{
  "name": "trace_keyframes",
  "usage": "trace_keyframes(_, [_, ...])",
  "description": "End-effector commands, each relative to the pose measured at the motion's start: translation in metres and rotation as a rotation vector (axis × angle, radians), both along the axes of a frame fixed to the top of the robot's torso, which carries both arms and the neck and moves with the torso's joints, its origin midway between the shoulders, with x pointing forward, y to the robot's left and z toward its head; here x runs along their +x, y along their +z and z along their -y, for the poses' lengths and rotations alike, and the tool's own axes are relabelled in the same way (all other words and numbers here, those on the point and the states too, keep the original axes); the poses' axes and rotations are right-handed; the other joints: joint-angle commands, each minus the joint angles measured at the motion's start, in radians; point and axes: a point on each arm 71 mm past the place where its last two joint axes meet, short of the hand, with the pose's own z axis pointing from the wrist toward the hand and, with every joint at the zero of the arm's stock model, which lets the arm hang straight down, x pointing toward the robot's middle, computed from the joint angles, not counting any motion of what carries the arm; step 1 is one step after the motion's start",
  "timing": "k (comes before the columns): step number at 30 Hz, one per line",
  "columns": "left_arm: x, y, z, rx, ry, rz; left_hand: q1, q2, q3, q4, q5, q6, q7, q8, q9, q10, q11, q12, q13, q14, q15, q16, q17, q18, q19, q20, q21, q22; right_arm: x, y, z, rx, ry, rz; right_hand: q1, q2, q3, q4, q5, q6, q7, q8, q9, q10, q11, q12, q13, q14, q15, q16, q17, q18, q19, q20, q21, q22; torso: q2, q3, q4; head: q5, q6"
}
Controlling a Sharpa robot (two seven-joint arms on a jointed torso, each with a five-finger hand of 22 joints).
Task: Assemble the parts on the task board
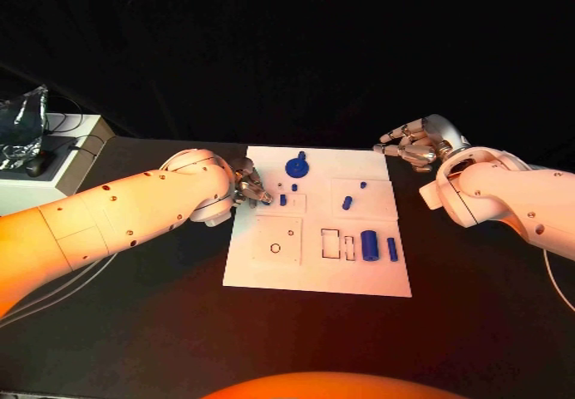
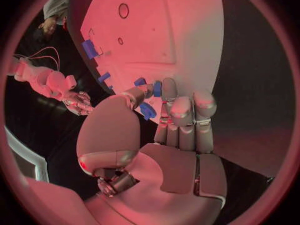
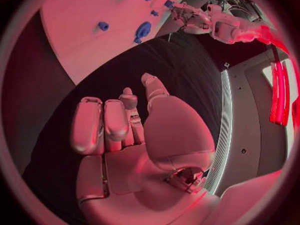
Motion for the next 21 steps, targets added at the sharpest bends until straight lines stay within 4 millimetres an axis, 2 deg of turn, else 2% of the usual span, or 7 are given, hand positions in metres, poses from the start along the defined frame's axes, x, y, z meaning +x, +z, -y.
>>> trace_keyframes(1, [-0.0025, -0.0083, 0.0, 0.026, -0.014, -0.046, 0.025, 0.014, 0.101, -0.093, 0.004, 0.005, 0.001, 0.0, 0.002, -0.001, -0.002, 0.004, 0.0, 0.007, -0.001, 0.005, 0.001, -0.013, 0.006, 0.003, 0.001, 0.001, -0.0003, 0.0001, -0.0016, -0.006, 0.017, 0.003, 0.003, 0.008, 0.001, -0.005, 0.006, 0.002, 0.003, -0.003, -0.001, -0.007, 0.0, -0.003, 0.001, 0.0, -0.004, -0.004, -0.001, 0.007, 0.031, -0.005, -0.005, 0.164, 0.0, 0.0009, 0.0007, 0.0, -0.001])
trace_keyframes(7, [-0.0014, -0.0106, -0.0015, 0.024, -0.008, -0.072, 0.024, 0.014, 0.093, -0.088, 0.001, 0.002, 0.0, -0.001, 0.002, -0.002, -0.002, 0.004, -0.001, 0.005, 0.0, 0.002, -0.002, -0.013, 0.004, 0.005, -0.003, -0.001, -0.0005, 0.0008, -0.0018, -0.004, 0.017, 0.011, 0.007, 0.009, 0.002, -0.008, 0.006, 0.005, 0.002, -0.002, -0.001, -0.006, 0.0, -0.002, 0.002, 0.0, -0.004, -0.004, -0.001, 0.006, 0.031, -0.005, -0.003, 0.164, 0.0, 0.001, 0.0001, 0.0, -0.002])
trace_keyframes(11, [-0.0002, -0.0119, -0.0015, 0.017, -0.001, -0.086, 0.015, 0.026, 0.047, -0.076, 0.0, 0.008, -0.008, -0.009, -0.008, -0.004, -0.003, 0.004, -0.002, 0.0, -0.001, -0.003, -0.009, -0.016, 0.0, 0.003, -0.011, -0.004, -0.0007, 0.001, -0.002, -0.004, 0.018, 0.014, 0.013, 0.011, 0.005, -0.013, 0.004, 0.008, 0.001, -0.001, 0.0, -0.004, -0.001, 0.0, 0.003, 0.001, -0.005, -0.003, 0.0, 0.006, 0.032, -0.005, -0.001, 0.165, 0.001, 0.0014, -0.0012, -0.001, -0.002])
trace_keyframes(18, [0.0016, -0.0131, -0.0011, 0.013, 0.007, -0.091, 0.018, 0.033, 0.007, -0.056, -0.002, 0.014, -0.013, -0.011, -0.013, -0.003, -0.005, 0.007, -0.002, 0.001, -0.002, -0.004, -0.01, -0.019, 0.002, 0.001, -0.014, -0.005, -0.0008, 0.0011, -0.0018, -0.004, 0.017, 0.015, 0.008, 0.011, 0.003, -0.012, 0.005, 0.007, 0.001, -0.002, -0.001, -0.005, -0.001, -0.002, 0.002, 0.001, -0.005, -0.003, -0.001, 0.006, 0.031, -0.006, -0.002, 0.164, 0.001, 0.0013, -0.001, -0.003, -0.003])
trace_keyframes(21, [0.002, -0.0133, -0.0009, 0.012, 0.009, -0.092, 0.022, 0.039, -0.044, -0.036, -0.003, 0.02, -0.016, -0.014, -0.019, -0.005, -0.005, 0.01, -0.002, 0.0, -0.002, -0.006, -0.012, -0.02, 0.003, 0.001, -0.017, -0.006, -0.0008, 0.0011, -0.0017, -0.004, 0.017, 0.015, 0.008, 0.011, 0.003, -0.012, 0.005, 0.007, 0.001, -0.002, -0.001, -0.005, -0.001, -0.002, 0.002, 0.001, -0.005, -0.003, -0.001, 0.006, 0.031, -0.006, -0.002, 0.164, 0.0, 0.0012, -0.0004, -0.003, -0.004])
